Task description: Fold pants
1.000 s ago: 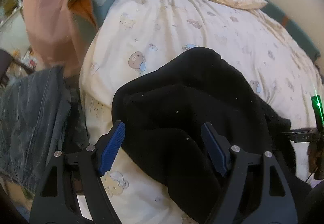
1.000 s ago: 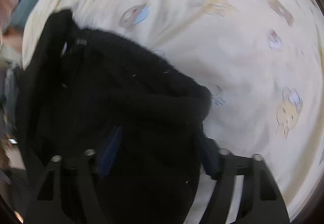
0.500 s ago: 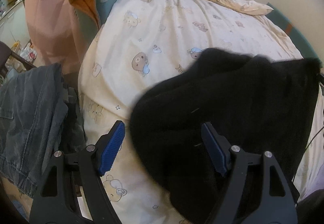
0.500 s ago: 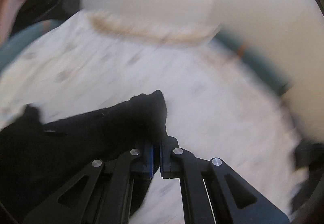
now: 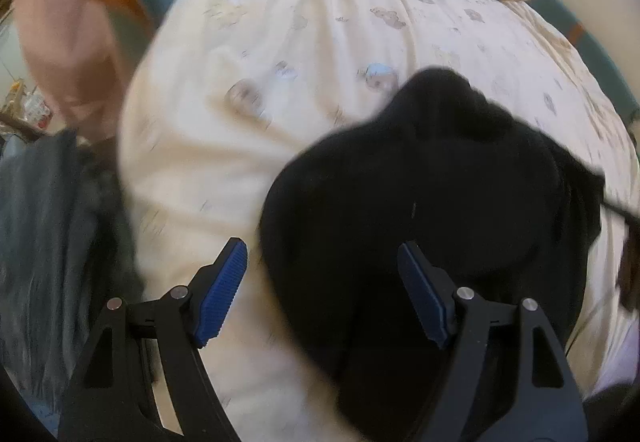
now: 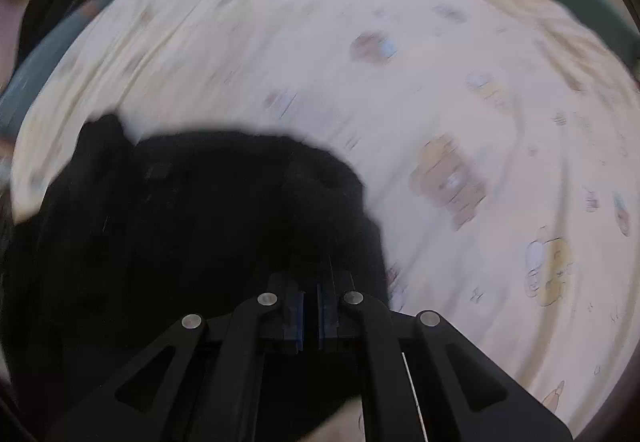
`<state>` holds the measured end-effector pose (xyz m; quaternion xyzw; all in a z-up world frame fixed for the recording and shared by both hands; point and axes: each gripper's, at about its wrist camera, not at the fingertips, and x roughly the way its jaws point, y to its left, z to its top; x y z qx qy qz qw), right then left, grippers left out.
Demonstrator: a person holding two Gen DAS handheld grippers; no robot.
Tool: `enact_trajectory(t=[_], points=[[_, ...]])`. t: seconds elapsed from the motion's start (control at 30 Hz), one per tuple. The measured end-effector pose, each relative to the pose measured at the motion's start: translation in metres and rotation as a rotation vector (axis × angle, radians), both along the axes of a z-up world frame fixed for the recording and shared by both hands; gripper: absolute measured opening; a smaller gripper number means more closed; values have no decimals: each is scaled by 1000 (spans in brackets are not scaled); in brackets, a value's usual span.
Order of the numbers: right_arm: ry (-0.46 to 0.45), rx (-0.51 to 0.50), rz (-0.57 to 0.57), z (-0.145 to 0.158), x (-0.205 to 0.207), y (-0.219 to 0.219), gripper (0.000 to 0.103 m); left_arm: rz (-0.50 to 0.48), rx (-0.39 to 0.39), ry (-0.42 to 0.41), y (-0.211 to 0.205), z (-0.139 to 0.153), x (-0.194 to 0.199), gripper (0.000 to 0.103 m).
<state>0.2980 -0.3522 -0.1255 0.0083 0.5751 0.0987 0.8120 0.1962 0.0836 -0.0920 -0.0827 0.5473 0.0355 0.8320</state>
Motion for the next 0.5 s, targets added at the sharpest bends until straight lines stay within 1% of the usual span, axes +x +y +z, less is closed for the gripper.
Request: enact_trajectory(t=[0.03,0.07,0.1,0.13,0.17,0.2,0.23,0.27,0.33,0.37,0.43,0.5], points=[[14,6,52,-1,-5,5,4,-5,8,-5,-4,-1,17,75],[26,9,92,-1,-11,8,4,-31,33,-4,-13,-4,41,75],[35,-15,151,1,-18,10,4,-52,56,-7,-20,-7,58,75],[34,-37,164,2,-19,8,3,-77,75,-5,-27,-10,76,75],[44,-79,167,1,-20,3,3,-106,81,16,-33,-16,96,75],[42,-174,143,-2,-21,-5,3,-121,80,33,-39,-23,115,75],[34,-210,105,-4,-19,-14,3,-129,68,42,-45,-29,132,75],[30,-202,80,-4,-18,-21,3,-147,43,56,-51,-36,150,75],[-4,-147,21,-1,-15,-36,3,-181,3,75,-65,-48,176,75],[-13,-136,18,1,-14,-37,3,-208,-12,90,-73,-55,185,75],[-48,-129,27,4,-12,-33,3,-252,-5,122,-89,-70,201,75],[-74,-129,18,8,-11,-33,3,-288,13,165,-102,-85,211,56]])
